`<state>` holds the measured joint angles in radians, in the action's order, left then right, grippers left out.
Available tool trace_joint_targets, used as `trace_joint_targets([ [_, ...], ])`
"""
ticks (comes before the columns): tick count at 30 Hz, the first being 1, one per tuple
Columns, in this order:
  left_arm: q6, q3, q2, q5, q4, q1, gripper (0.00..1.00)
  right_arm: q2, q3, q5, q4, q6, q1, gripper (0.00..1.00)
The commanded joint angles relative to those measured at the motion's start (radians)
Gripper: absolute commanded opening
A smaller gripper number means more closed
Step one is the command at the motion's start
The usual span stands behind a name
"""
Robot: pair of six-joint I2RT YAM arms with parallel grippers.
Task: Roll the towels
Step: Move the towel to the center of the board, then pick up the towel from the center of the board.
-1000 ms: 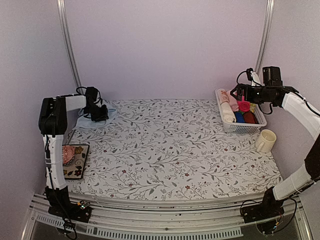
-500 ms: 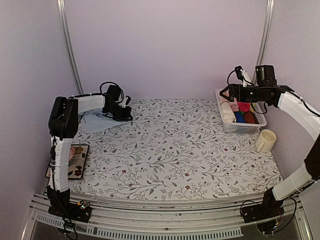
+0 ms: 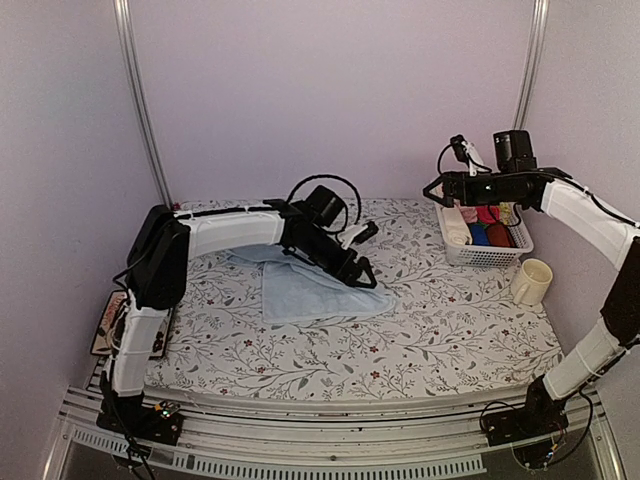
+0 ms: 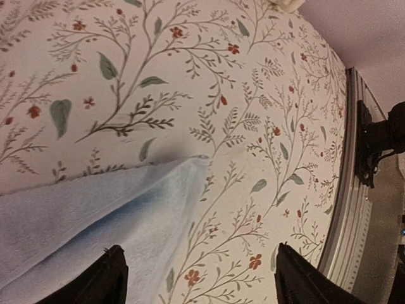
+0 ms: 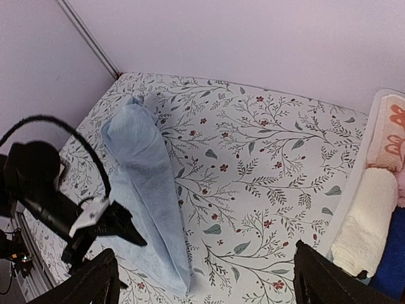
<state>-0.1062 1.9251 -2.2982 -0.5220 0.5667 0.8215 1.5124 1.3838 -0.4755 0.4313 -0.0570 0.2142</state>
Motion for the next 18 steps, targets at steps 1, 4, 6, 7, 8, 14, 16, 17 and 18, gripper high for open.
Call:
trace_joint_targets([
  [1, -0.026, -0.050, 0.147, 0.003, -0.008, -0.178, 0.92, 0.060, 0.001, 0.000, 0.061, 0.110, 0.110, 0.95],
  [4, -0.048, -0.086, 0.214, 0.106, 0.005, -0.255, 0.96, 0.087, -0.035, 0.027, 0.078, 0.173, 0.178, 0.95],
  [6, -0.075, -0.100, 0.227, 0.186, 0.030, -0.318, 0.97, 0.112, -0.050, 0.034, 0.099, 0.194, 0.214, 0.95],
  [7, -0.092, -0.106, 0.225, 0.215, 0.046, -0.364, 0.97, 0.127, -0.055, 0.034, 0.111, 0.197, 0.226, 0.95],
  [8, -0.113, -0.113, 0.222, 0.232, 0.053, -0.388, 0.97, 0.144, -0.057, 0.031, 0.122, 0.193, 0.235, 0.95],
  [14, -0.205, -0.170, 0.200, 0.269, 0.023, -0.562, 0.97, 0.211, -0.100, 0.029, 0.122, 0.106, 0.246, 0.92],
  [16, -0.205, -0.176, 0.185, 0.284, 0.022, -0.594, 0.97, 0.229, -0.114, 0.025, 0.113, 0.074, 0.247, 0.91],
  [17, -0.200, -0.182, 0.179, 0.312, 0.026, -0.607, 0.97, 0.237, -0.119, 0.019, 0.108, 0.064, 0.248, 0.90],
  [18, -0.194, -0.189, 0.174, 0.331, 0.033, -0.619, 0.96, 0.247, -0.124, 0.020, 0.105, 0.062, 0.250, 0.90],
])
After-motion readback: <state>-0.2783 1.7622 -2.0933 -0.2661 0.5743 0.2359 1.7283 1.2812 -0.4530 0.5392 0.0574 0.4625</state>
